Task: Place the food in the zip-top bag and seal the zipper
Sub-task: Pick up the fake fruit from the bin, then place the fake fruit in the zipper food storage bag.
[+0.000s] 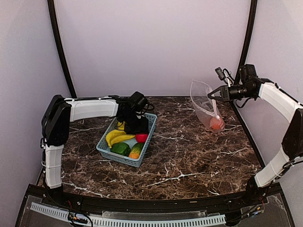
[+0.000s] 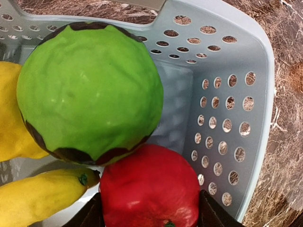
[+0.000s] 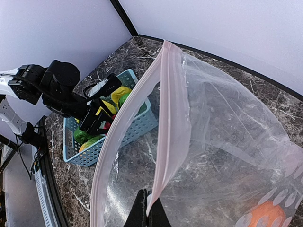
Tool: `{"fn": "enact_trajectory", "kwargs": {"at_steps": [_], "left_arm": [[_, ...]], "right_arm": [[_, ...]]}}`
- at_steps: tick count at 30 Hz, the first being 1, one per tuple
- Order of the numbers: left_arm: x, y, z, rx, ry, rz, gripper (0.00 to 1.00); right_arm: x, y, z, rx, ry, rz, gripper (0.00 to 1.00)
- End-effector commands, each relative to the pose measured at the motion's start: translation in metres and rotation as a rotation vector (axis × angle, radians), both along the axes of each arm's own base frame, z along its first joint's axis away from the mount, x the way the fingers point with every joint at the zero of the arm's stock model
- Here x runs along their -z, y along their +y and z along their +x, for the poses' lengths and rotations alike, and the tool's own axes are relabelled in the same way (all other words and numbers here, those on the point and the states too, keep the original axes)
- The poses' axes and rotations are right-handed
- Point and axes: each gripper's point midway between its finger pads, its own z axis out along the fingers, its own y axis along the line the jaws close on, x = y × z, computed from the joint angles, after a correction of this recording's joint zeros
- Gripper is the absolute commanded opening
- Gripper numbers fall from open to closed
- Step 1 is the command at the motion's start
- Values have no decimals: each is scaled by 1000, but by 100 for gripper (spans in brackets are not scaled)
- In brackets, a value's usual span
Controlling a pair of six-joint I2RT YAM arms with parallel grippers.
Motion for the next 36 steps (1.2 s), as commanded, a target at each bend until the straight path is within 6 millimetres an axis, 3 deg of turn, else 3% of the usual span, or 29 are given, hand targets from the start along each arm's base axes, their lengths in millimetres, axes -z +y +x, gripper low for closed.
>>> {"fn": "enact_trajectory", "kwargs": {"at_steps": [1,8,13,15,20,23,27,31,36], "left_arm": [[-29,9,-7,30,-32,17,49],[-81,19,-5,47,-139,10,46],[-127,8,2,121,-290,-58,44],[-149,-4,4,183,-382,-96,43],[-226,-48,-5,329,-652,-275,39],[-269,-80,-22,434,-780,-399,39],[-307,-116,-46,555,-905,-538,38],[-324,-143,-47,594,-931,-615,37],[-317,-166,-35,593,-916,-628,35]], "right_arm": [[-6,2,-4,-10,-43,-4,0],[-4,5,-4,-17,-43,-18,0],[-2,14,-5,-38,-40,-36,0],[-1,20,-6,-55,-38,-45,0],[1,36,-9,-98,-34,-67,0],[-2,44,-10,-116,-43,-72,0],[-5,52,-12,-138,-40,-74,0],[-4,58,-14,-154,-29,-66,0],[-10,61,-14,-165,-26,-56,0]]}}
